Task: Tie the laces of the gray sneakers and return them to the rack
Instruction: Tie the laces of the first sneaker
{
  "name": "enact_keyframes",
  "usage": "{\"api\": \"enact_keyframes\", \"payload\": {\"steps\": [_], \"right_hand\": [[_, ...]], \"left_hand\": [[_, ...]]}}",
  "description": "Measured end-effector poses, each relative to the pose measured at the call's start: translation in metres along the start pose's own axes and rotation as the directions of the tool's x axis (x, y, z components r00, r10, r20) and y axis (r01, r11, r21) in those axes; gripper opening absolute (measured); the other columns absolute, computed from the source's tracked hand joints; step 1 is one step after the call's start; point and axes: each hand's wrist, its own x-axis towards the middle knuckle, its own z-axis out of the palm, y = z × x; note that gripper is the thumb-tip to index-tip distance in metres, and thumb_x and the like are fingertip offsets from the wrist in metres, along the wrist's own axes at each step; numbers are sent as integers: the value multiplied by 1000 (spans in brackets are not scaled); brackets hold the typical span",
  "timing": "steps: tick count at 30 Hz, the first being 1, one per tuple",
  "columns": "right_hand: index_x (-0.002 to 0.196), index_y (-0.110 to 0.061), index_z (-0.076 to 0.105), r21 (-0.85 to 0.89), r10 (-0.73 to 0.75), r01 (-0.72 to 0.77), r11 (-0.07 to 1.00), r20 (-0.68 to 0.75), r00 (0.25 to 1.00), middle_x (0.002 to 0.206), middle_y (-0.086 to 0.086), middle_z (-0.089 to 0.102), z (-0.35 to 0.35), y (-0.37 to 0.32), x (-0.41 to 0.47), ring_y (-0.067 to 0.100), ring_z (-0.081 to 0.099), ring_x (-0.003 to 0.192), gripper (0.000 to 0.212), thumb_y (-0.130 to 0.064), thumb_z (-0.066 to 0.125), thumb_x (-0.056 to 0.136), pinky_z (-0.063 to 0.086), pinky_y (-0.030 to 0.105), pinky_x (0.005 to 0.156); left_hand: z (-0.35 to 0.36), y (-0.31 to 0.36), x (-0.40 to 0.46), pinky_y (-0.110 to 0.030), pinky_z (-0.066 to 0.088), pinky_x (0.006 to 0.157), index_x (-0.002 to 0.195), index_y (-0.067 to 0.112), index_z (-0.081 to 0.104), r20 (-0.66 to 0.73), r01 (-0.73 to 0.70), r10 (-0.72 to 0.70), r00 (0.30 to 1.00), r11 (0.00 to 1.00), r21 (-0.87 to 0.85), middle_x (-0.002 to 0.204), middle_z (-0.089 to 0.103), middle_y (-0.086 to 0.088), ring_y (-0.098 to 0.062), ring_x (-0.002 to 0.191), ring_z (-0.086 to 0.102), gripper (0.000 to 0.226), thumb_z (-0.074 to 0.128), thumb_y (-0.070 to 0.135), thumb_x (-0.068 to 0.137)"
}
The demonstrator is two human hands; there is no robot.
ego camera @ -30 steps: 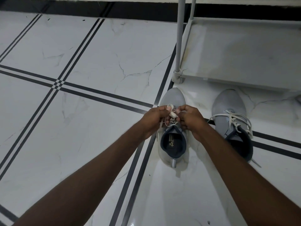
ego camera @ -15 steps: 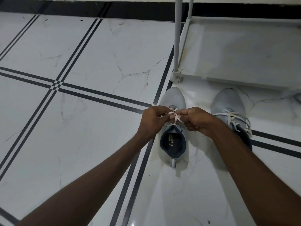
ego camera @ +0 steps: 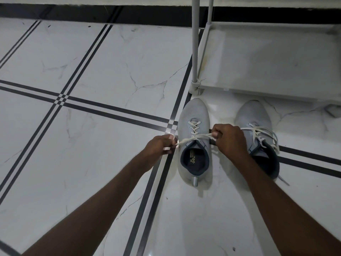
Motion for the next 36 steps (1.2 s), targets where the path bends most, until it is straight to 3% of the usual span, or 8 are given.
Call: {"api": "enact_keyframes", "payload": {"steps": [2,8,12,20,23,26,30,36], "right_hand": [[70,-19,62,-95,4,-3,995,14,1000,72,9,65,0,1,-4,28,51,65,18,-13,56,86,34,29,60],[69,-20,67,-179,110,-107,978,4,994,54,-12,41,-1,-7,-1,19,44,61,22,-7,56,84,27,23,53],[71,-21,65,-189,117,-108,976,39,992,67,-2,55,6,-3,-8,24,53,66,20,-12,56,86,34,27,62],[80,-12,71,-158,13,16,987,183,983,84,13,72,0,4,4,32,67,81,16,-15,58,89,36,27,62],[92,-10,72,-137,22,-1,991,159,987,92,15,72,-2,4,8,35,66,86,20,-20,54,92,41,29,65],[97,-6,69,-155,-31,47,987,107,994,96,17,71,-9,-8,18,36,66,89,19,-15,55,88,50,35,72],[98,-13,71,-129,-113,145,981,229,967,104,15,71,-30,-33,50,34,66,94,19,-16,58,85,53,35,80],[102,-11,72,-343,-229,403,849,447,864,107,16,71,-72,-22,73,34,65,95,24,-23,56,88,54,38,82]], "left_hand": [[-2,0,-4,-35,50,82,81,10,61,67,-48,39,997,989,138,88,60,-12,-25,90,57,28,46,20,102],[-14,-10,-5,-31,47,71,78,12,62,168,-15,-16,986,984,176,72,58,-5,-18,72,55,28,47,22,100],[-21,-19,-6,-33,45,72,69,23,65,155,27,-57,986,981,190,71,56,-4,-14,66,54,37,47,14,100],[-14,-9,-7,-23,52,68,93,7,67,154,16,-30,988,996,92,90,69,-10,-18,84,66,20,52,19,101],[-15,5,1,-25,54,68,106,1,67,85,16,-23,996,996,83,98,73,-11,-19,85,68,19,53,6,95],[-16,27,11,-36,53,76,100,5,70,-67,-53,66,996,984,173,96,74,-13,-23,85,67,22,52,4,88],[4,50,20,-28,51,78,92,20,72,-174,-184,303,937,851,491,91,74,4,-12,86,66,13,60,25,90],[56,73,34,-27,51,77,91,20,71,35,-348,474,880,593,726,89,75,7,-11,83,67,10,61,18,90]]}}
